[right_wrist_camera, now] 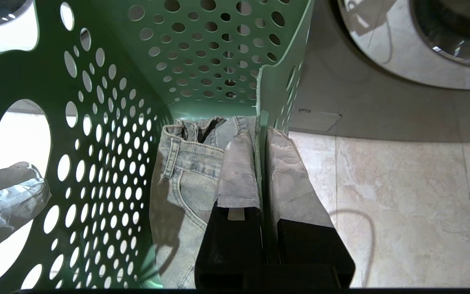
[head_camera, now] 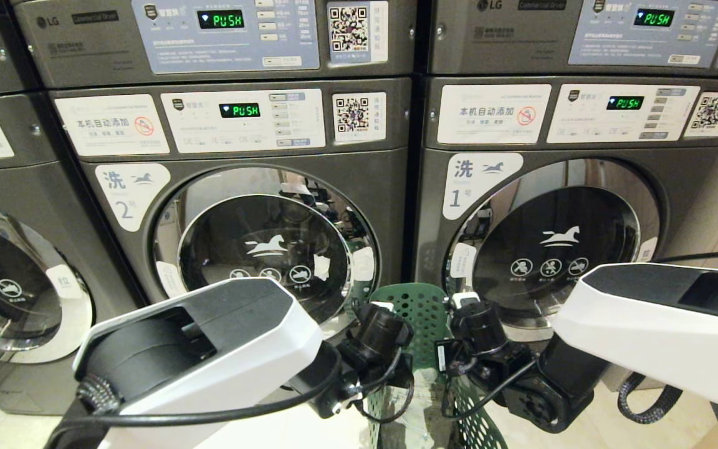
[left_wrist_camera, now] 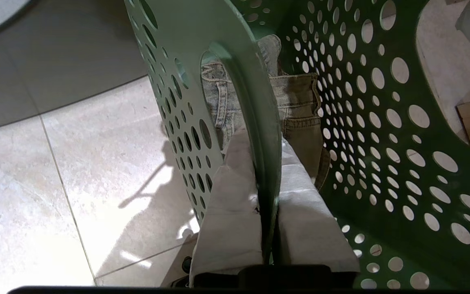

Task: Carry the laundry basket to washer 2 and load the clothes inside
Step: Pick up the clothes basket and put it beside the washing machine

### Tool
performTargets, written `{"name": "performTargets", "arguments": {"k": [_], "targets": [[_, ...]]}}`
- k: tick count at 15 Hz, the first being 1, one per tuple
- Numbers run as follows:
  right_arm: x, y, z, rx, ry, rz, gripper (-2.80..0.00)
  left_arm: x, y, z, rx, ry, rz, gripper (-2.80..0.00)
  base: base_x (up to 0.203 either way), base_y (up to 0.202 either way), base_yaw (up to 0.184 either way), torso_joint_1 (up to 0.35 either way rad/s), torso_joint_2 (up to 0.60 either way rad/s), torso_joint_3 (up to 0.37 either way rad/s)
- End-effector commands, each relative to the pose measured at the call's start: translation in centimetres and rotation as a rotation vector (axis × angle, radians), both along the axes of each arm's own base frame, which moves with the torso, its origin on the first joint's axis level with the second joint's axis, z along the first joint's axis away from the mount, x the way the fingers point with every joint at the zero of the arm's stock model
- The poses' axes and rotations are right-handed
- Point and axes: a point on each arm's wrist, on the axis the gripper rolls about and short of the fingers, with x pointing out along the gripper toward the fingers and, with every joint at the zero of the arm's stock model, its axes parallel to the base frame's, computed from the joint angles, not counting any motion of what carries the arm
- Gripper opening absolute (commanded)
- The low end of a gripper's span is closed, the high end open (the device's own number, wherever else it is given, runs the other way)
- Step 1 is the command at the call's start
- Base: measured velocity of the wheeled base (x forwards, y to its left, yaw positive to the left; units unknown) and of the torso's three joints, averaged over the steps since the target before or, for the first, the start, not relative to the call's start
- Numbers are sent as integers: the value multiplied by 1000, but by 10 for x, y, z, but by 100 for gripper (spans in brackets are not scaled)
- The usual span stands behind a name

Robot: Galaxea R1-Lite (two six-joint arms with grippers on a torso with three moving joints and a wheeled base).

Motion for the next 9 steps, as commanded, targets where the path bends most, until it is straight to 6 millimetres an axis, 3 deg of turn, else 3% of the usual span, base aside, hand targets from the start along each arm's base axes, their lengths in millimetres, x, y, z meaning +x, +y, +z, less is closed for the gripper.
{"name": "performTargets", "arguments": {"k": [1,9], "targets": [[1,0,-2,1,-2,-3,-280,0,0,0,-2,-1,2,-280,0,0,0,6,6,-203],[1,0,-2,2,-2,-6,-280,-1,-1,-4,3,4,-1,-280,0,0,0,4,4,-197]]}}
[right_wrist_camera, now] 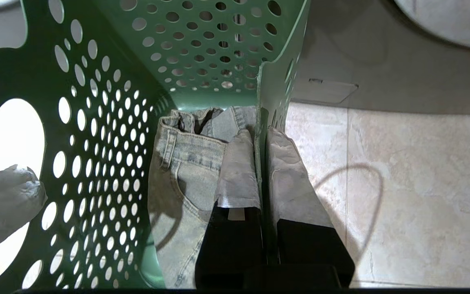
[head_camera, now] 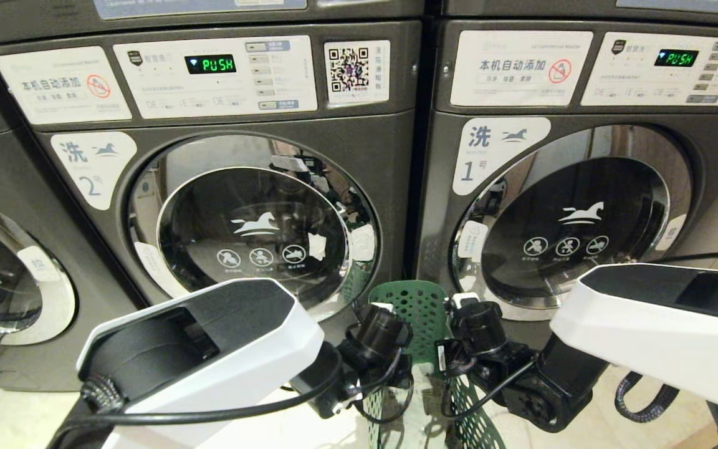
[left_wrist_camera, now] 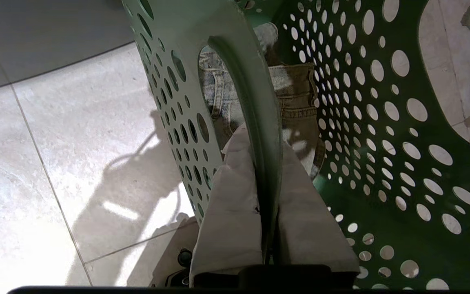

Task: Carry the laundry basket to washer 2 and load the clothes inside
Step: Pick up the clothes basket and put it beside the washing machine

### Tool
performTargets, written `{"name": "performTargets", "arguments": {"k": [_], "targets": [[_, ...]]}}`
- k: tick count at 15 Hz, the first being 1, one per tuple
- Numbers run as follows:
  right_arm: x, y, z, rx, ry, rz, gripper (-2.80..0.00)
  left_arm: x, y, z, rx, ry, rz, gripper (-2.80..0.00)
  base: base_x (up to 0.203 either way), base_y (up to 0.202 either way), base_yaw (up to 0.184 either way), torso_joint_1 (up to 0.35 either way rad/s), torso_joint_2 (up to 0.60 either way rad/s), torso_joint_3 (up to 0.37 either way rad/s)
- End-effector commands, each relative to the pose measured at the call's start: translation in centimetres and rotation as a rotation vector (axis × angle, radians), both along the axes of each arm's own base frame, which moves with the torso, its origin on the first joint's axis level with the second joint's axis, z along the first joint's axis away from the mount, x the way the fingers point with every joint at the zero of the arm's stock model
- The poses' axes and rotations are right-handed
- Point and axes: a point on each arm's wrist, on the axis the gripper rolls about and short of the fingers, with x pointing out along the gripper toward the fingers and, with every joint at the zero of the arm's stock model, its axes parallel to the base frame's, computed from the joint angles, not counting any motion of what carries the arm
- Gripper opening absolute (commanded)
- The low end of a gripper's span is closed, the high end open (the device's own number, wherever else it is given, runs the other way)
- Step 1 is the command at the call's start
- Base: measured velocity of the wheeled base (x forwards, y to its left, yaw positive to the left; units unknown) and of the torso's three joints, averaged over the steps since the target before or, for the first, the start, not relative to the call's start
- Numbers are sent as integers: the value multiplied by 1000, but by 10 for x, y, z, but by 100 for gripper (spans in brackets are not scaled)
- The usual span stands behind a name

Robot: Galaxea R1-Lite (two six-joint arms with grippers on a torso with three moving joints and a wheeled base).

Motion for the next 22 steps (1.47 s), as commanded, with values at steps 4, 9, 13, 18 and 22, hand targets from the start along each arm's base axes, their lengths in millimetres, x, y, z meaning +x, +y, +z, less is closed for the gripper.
{"name": "performTargets", "arguments": {"k": [4,9,13,18,22], "targets": [[1,-1,0,2,-3,-5,-280,1,-3,-2,-4,-2,1,-280,0,0,0,5,1,-200],[1,-1,-2,-1,1,-6,-280,2,-3,-3,-3,-2,0,-280,0,0,0,4,2,-197],[1,-2,-2,-2,3,-6,-280,2,-5,-3,-5,-5,-2,-280,0,0,0,5,1,-200],[1,-1,-2,5,-8,-6,-280,2,-4,-3,-4,-4,-2,-280,0,0,0,0,4,-197],[1,-1,-4,4,-8,-6,-280,2,-5,-3,-5,-5,-2,-280,0,0,0,1,3,-195]]}}
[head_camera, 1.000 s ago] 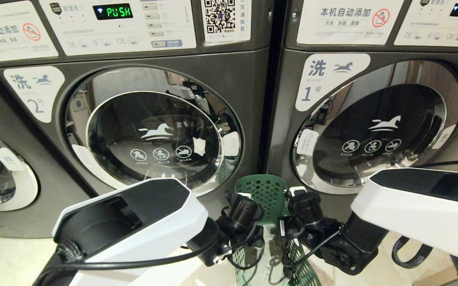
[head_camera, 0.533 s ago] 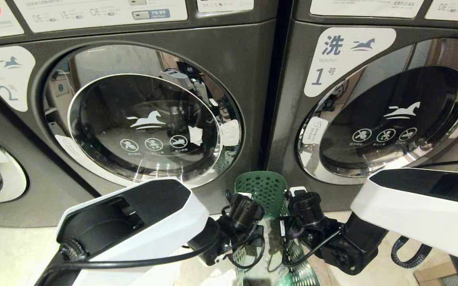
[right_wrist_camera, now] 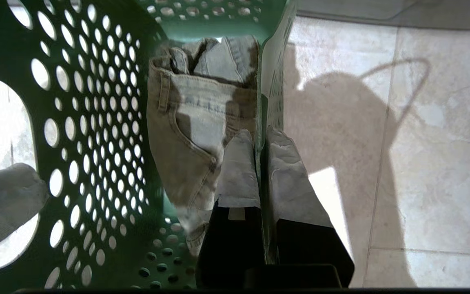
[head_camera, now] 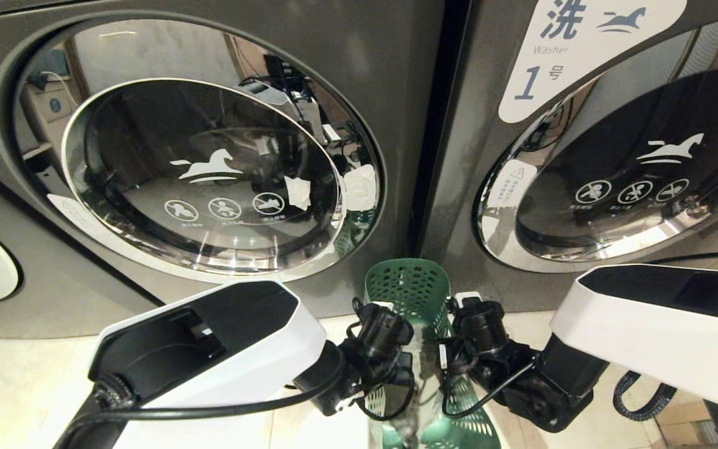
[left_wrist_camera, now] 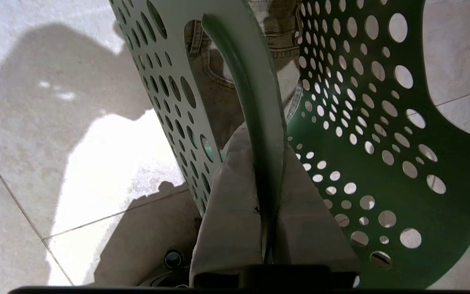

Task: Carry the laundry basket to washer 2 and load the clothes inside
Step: Pick up the clothes basket and put it beside the washing machine

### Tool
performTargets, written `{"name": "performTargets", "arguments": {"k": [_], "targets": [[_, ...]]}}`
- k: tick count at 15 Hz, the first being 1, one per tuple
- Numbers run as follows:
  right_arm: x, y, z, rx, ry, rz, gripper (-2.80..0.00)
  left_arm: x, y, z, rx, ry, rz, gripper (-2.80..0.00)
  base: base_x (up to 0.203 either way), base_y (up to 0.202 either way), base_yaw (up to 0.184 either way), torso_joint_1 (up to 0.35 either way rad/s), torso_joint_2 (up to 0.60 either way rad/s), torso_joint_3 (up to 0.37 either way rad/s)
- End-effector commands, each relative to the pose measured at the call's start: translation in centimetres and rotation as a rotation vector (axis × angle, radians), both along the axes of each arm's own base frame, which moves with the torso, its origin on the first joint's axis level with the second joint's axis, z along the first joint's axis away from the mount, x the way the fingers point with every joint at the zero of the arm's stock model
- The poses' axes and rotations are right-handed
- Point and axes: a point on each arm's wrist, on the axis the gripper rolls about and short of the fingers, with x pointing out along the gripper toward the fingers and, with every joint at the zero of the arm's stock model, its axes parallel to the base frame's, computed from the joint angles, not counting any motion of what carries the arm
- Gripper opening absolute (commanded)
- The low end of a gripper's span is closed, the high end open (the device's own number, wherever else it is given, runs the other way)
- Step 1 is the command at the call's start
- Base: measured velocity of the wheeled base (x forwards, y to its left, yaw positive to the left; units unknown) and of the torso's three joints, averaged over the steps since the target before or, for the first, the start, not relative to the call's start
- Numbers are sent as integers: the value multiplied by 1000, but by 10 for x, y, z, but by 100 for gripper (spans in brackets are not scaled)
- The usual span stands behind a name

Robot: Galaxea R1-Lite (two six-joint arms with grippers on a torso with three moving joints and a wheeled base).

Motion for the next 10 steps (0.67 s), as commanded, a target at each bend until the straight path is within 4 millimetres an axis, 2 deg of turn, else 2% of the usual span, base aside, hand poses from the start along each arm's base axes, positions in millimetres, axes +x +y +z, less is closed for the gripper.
{"name": "performTargets", "arguments": {"k": [1,4,10], "targets": [[0,0,-4,-2,-2,0,-280,0,0,0,-3,-1,2,-280,0,0,0,6,2,-198],[-1,-1,-7,-20,6,7,-280,0,-1,3,-7,-5,1,-280,0,0,0,3,3,-141],[-2,-1,-11,-28,19,10,-280,-2,-2,2,-5,-4,-3,-280,0,0,0,1,0,-12]]}}
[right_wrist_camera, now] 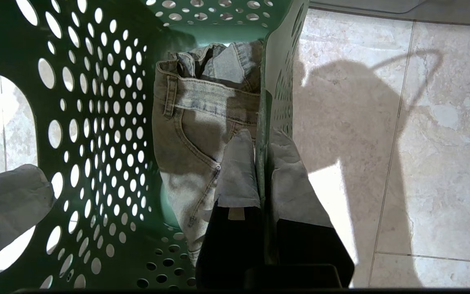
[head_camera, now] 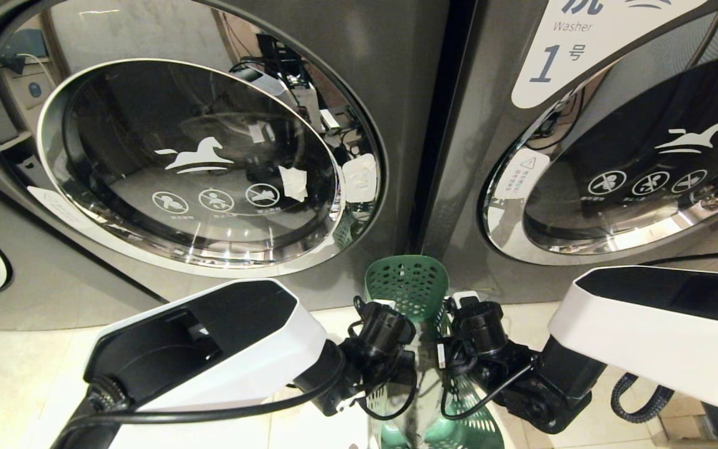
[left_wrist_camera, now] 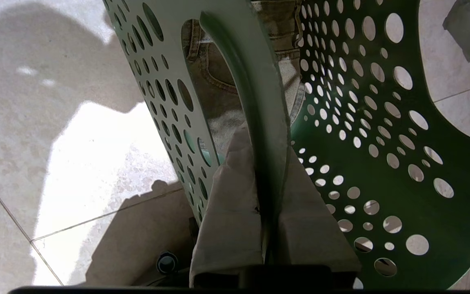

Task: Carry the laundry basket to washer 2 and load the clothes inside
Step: Pick up the clothes basket and put it beside the washing machine

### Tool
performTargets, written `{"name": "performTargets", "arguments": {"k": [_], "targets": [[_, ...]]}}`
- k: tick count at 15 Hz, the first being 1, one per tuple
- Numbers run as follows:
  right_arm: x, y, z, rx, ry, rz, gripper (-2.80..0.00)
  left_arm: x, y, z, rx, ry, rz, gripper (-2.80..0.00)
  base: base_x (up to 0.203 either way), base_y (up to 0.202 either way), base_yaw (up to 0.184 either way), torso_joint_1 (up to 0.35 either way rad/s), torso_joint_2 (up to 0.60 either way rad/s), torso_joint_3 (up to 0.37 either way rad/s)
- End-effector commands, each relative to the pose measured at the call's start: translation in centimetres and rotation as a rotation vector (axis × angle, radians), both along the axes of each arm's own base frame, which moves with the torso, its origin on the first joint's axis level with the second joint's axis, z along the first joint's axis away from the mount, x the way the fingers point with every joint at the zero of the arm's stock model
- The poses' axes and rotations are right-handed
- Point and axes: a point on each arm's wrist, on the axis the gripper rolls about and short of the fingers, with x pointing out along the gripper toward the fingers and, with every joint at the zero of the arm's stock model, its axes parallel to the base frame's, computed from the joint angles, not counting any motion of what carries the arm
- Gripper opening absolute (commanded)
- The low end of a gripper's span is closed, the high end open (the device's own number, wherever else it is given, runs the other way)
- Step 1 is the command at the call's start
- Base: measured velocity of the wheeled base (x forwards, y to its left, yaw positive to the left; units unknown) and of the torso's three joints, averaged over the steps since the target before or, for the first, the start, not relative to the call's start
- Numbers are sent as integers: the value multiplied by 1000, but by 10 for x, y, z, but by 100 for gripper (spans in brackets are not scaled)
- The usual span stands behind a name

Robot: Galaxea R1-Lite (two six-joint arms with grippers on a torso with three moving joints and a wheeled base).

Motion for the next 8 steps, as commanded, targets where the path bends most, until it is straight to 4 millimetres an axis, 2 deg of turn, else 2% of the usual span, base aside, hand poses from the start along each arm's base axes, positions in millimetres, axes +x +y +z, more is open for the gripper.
{"name": "performTargets", "arguments": {"k": [1,8], "targets": [[0,0,-2,-4,4,-3,-280,0,0,0,-2,0,2,-280,0,0,0,0,0,0],[-3,-1,-2,-18,9,4,-280,0,0,2,-10,0,9,-280,0,0,0,0,0,0]]}}
